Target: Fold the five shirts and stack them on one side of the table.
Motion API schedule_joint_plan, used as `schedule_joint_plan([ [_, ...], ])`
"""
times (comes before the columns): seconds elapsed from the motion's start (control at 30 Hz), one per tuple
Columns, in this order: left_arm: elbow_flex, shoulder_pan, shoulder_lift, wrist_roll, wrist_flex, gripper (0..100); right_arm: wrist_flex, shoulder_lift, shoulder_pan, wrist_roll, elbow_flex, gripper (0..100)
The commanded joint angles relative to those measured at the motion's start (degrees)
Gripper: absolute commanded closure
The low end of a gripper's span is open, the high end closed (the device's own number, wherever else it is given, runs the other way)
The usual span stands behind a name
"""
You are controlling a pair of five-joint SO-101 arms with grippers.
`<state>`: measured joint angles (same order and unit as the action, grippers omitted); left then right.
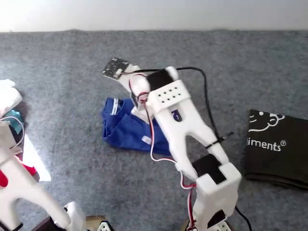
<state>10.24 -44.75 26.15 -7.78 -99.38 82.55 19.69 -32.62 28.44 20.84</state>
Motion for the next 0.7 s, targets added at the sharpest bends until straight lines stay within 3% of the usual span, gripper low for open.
schedule_joint_plan([
  [0.0,-0.4,0.4,0.6,0.4,0.5,98,-6.5,1.8,-2.4,-1.4,2.1,98.8],
  [0.33,-0.4,0.5,0.6,0.4,1.5,98,-11.7,7.3,-6.1,-1.3,6.8,98.6],
  [0.53,-0.3,0.5,0.6,0.4,1.4,98,-6.5,13.8,-7.1,-1.6,18.1,81.2],
  [0.67,-0.3,0.5,0.6,0.4,1.4,98,-0.3,16.9,-7.3,-1.6,26.7,81.5],
])
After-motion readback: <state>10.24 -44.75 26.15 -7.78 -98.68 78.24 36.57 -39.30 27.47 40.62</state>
